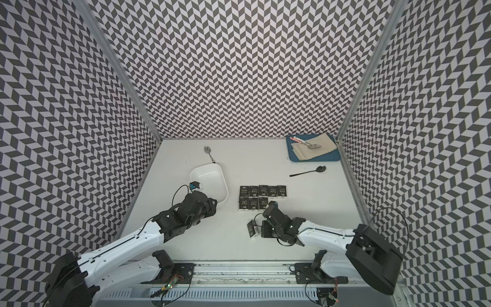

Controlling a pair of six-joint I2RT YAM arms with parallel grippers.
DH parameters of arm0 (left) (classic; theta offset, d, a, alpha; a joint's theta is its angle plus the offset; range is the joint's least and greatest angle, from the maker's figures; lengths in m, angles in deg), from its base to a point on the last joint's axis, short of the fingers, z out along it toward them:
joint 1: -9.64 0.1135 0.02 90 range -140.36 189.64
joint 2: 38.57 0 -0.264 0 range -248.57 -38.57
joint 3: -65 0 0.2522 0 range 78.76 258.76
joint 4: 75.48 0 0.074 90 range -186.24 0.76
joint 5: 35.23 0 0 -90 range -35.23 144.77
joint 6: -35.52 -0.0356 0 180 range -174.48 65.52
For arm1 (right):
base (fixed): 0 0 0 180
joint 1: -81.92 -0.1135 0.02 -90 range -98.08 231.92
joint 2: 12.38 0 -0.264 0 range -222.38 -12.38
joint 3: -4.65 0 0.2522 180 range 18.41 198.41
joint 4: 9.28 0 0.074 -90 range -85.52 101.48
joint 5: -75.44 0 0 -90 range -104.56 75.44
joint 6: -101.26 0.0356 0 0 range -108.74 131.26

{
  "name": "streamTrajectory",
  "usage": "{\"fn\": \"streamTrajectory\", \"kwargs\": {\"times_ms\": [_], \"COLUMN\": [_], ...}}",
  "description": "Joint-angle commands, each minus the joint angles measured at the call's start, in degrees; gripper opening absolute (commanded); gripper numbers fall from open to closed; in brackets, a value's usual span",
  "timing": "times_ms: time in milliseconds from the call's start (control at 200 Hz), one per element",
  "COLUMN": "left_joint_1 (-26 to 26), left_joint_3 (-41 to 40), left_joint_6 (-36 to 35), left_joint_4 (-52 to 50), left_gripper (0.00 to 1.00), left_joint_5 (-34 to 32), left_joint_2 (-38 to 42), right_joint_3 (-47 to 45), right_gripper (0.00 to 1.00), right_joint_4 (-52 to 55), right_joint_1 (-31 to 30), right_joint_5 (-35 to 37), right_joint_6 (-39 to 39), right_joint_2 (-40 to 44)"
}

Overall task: Take the pocket tissues out of the storage box
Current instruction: Move the pocket tissues to the center of the board.

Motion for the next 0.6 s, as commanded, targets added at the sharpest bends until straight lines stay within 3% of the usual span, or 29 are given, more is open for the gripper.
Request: {"fn": "streamTrajectory", "kwargs": {"times_ms": [0, 270, 596], "left_joint_1": [0.31, 0.40, 0.57], "left_joint_3": [0.58, 1.26, 0.84], "left_joint_6": [-0.98, -1.30, -1.27], "left_joint_4": [1.30, 1.96, 1.22], "left_gripper": [0.41, 0.41, 0.41], "left_joint_5": [0.64, 1.38, 0.56], "left_joint_2": [-0.56, -2.20, -0.88], "right_joint_3": [-0.02, 7.21, 7.73], "right_gripper": [0.12, 0.38, 0.46], "right_joint_4": [2.78, 5.67, 3.13], "right_joint_1": [2.14, 2.38, 0.98], "right_joint_5": [1.63, 0.72, -0.72], "right_joint_6": [-2.82, -8.77, -9.58], "right_joint_2": [4.56, 4.32, -1.48]}}
